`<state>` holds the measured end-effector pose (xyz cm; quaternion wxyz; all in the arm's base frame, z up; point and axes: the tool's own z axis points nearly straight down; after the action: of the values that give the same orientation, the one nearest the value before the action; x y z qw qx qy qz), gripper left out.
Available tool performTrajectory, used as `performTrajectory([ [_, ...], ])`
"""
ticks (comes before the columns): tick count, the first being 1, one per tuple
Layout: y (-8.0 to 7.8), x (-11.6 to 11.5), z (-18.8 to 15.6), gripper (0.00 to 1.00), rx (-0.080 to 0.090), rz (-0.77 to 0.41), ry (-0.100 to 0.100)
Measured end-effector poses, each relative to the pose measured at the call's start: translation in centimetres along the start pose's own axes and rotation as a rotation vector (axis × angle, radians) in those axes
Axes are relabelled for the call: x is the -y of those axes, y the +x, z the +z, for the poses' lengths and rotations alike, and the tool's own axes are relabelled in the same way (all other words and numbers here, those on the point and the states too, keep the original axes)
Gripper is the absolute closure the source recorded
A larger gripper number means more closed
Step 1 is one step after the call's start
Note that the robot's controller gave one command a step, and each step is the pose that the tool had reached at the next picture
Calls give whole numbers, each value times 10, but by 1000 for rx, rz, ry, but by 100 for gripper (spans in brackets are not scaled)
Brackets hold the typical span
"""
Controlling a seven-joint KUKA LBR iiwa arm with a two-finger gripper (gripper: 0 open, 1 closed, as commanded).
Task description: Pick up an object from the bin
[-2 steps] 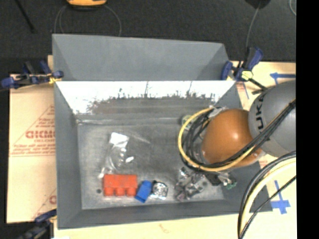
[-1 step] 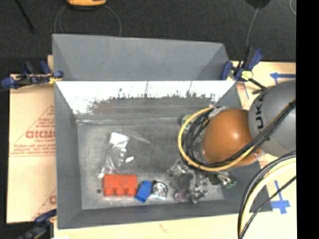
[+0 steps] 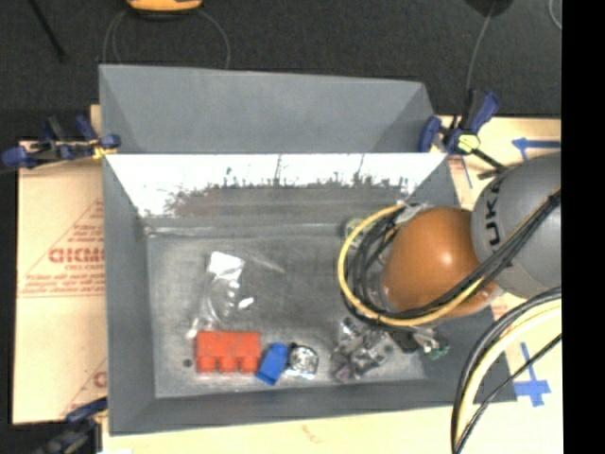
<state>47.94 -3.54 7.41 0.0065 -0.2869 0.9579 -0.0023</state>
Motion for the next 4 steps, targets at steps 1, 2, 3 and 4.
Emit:
performTrajectory([
  [1, -2, 1, 0, 0, 7, 2, 4],
  [2, 0, 0, 0, 100, 0, 1, 1],
  [3, -2, 0, 0, 0, 8, 0, 3],
  [4, 0, 0, 0, 100, 0, -1, -1],
])
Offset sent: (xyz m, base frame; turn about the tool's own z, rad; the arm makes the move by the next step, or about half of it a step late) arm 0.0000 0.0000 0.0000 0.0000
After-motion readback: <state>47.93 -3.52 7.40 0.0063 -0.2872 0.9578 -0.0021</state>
